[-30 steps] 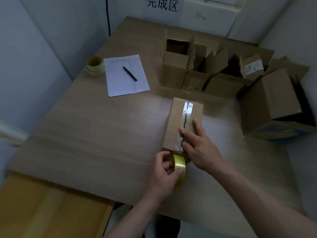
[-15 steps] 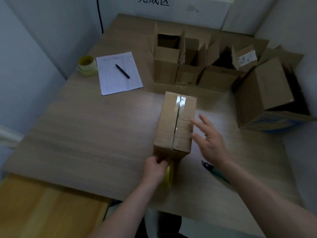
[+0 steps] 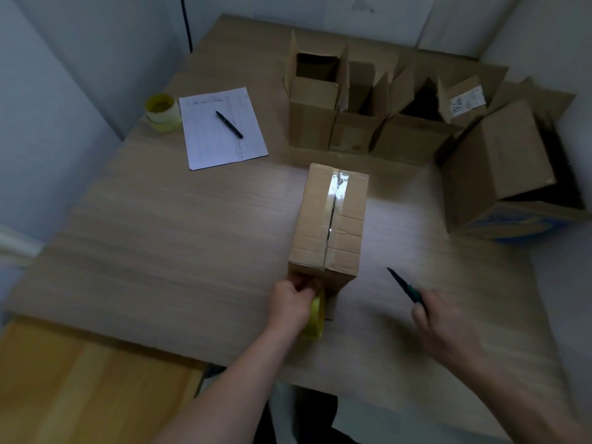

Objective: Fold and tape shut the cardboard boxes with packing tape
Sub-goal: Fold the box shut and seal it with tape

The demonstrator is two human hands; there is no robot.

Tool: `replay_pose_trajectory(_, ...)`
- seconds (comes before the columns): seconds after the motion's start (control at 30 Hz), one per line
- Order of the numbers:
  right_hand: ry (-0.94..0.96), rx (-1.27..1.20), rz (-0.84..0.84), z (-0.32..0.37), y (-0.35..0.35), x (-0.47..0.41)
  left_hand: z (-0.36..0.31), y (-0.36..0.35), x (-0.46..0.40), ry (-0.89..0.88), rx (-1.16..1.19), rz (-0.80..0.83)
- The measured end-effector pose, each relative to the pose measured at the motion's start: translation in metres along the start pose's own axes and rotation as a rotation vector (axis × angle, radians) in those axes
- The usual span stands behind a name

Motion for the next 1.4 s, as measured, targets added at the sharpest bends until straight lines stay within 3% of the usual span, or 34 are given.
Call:
replay_pose_trajectory(0.07, 0.273, -0.094, -0.106, 0.029, 0.015, 0.014, 0.001, 0.001, -0.001, -0.004, -0.020, -0.004)
replay_pose_trajectory(0.13, 0.493, -0.081, -0.071, 0.060, 0.020, 0.025, 0.002, 0.001, -0.001, -0.008, -0.024, -0.008)
replay_pose_trajectory(0.23, 0.591, 0.086, -0.037, 0.093, 0.018, 0.025, 0.003, -0.001, 0.000, 0.019, -0.029, -0.009)
replay_pose_trajectory(0.6, 0.431, 0.329, 0.013, 0.111, 0.002, 0.004, 0.000, 0.011, 0.014, 0.045, -0.158, -0.007)
replay_pose_trajectory(0.8, 0.364, 0.271, 0.019, 0.078, -0.006, 0.005, 0.009, 0.013, 0.024, 0.083, -0.088, 0.090)
replay_pose_trajectory(0.9, 0.060, 0.260, 0.054, 0.032, -0.010, 0.008, -0.001, 0.018, 0.030, 0.034, -0.053, 0.150)
replay_pose_trajectory(1.0, -0.255, 0.311, 0.194, 0.004, -0.013, 0.013, -0.012, 0.023, 0.039, -0.017, -0.030, 0.245)
replay_pose_trajectory(1.07, -0.219, 0.162, 0.106, 0.016, -0.012, 0.015, -0.018, 0.024, 0.046, -0.056, 0.030, 0.280)
replay_pose_trajectory(1.13, -0.099, -0.224, 0.011, 0.048, -0.006, 0.022, -0.022, 0.023, 0.052, -0.055, 0.119, 0.320)
replay_pose_trajectory(1.23, -0.107, -0.891, 0.235, 0.105, -0.008, 0.037, -0.029, 0.019, 0.061, -0.048, 0.222, 0.460)
replay_pose_trajectory(1.33, -0.156, -1.102, 0.200, 0.130, -0.015, 0.039, -0.034, 0.017, 0.065, -0.133, 0.206, 0.525)
replay_pose_trajectory(1.4, -0.204, -1.173, 0.094, 0.134, -0.017, 0.039, -0.035, 0.017, 0.065, -0.289, 0.063, 0.419)
Point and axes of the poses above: each hand's wrist, its own x-axis away from the middle knuckle, its own y-axis out of the back of the hand, z = x × y, the point moved 2 cm from there along -x, towards the middle knuckle, and after that the axes turned 5 degrees about -x, right-handed, at the moved point
